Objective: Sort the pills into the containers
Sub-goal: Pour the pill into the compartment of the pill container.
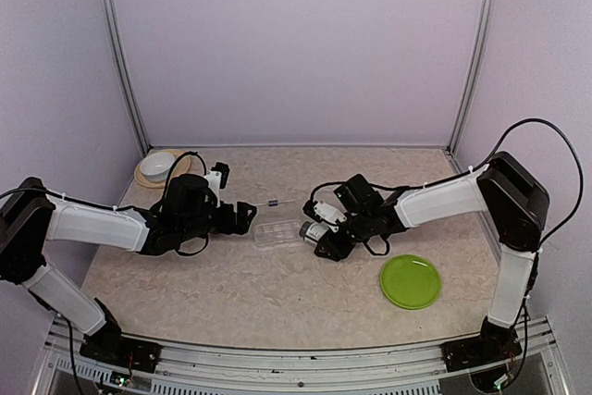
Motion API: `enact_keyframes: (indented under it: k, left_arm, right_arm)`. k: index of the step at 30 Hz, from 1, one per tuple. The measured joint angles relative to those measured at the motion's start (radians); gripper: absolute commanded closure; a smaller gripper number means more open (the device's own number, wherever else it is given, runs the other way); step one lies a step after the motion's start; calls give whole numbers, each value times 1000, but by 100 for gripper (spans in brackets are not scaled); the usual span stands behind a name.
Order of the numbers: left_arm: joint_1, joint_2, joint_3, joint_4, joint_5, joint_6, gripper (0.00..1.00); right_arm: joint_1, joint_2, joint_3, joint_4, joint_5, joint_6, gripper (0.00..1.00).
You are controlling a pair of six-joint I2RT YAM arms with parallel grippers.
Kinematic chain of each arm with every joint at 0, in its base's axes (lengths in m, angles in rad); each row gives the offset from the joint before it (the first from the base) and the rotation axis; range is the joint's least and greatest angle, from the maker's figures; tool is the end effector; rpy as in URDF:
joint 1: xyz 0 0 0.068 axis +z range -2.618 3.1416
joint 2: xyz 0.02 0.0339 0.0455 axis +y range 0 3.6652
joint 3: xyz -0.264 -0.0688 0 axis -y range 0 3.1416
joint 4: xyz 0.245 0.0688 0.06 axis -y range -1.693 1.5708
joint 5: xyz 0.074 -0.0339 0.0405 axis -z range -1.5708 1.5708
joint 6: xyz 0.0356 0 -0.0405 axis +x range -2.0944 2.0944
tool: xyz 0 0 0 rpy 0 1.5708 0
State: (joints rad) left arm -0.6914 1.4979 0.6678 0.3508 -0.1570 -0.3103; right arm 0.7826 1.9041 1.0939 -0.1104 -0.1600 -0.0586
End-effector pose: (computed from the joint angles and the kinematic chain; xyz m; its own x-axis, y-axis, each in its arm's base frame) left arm 0.2402 -0.1916 0.1861 -0.4980 0.0207 -0.8670 0.3894 0.8986 -0.2023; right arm 0.2689 0.2754 0.1400 -0.5187 -0.5973 -0.6117 -0.7962 0.5981 0.0911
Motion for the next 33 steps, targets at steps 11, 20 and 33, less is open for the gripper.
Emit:
enact_keyframes:
  k: [11, 20, 33]
  left_arm:
    - [0, 0, 0, 0, 0, 0, 1]
    - [0, 0, 0, 0, 0, 0, 1]
    - [0, 0, 0, 0, 1, 0, 1]
  right_arm:
    - [0, 5, 30, -33, 0, 0, 100]
    - [0, 11, 83, -92, 5, 0, 100]
    - [0, 26, 133, -185, 8, -1, 100]
